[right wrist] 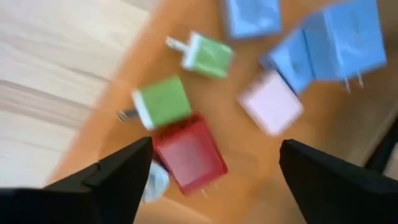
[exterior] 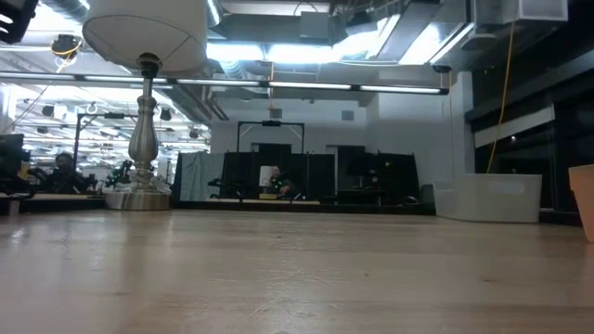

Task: Pick & Place Office items
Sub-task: Return to Home Position

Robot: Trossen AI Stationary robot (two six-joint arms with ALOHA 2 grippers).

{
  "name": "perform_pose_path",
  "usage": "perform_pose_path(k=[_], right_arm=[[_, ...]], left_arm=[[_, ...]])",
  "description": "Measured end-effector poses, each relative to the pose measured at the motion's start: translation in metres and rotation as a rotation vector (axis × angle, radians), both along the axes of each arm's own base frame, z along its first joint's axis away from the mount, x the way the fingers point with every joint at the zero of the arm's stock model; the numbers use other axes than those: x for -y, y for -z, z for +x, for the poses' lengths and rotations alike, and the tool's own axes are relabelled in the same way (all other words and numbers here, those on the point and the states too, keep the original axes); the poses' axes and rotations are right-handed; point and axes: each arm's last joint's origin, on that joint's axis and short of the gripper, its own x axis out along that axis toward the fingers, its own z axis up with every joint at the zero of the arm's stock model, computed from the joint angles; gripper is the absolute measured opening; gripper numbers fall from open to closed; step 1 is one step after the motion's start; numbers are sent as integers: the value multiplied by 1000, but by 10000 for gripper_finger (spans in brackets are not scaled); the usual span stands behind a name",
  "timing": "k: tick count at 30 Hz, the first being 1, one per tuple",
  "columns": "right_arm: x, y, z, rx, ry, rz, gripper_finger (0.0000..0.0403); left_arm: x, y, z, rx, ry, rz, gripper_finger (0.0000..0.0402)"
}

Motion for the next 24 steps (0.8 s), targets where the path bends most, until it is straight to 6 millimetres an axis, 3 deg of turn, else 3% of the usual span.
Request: perform_pose_path(k=[5,11,14,18,20,24], right_arm=[[-3,-3,8,161,-46,-37,348],[-24,-31,37,794,-313,-222,347],[-40,-54,50,999,-488,-372,347],[-53,-77,58,955,-819,-462,347],[-60,-84,61,983,-877,-399,347],[-65,-91,65,1013,-967,-445,347]], left_arm=[[0,-3,0,24,16,-27,182],[1,-13,-3,120,93,-53,182],[-1,-17,-4,149,77,-52,182],[-3,-24,-5,157,76,-92,182],[-3,-23,-5,147,77,-82,182],[-3,-23,-5,115,82,-111,182]])
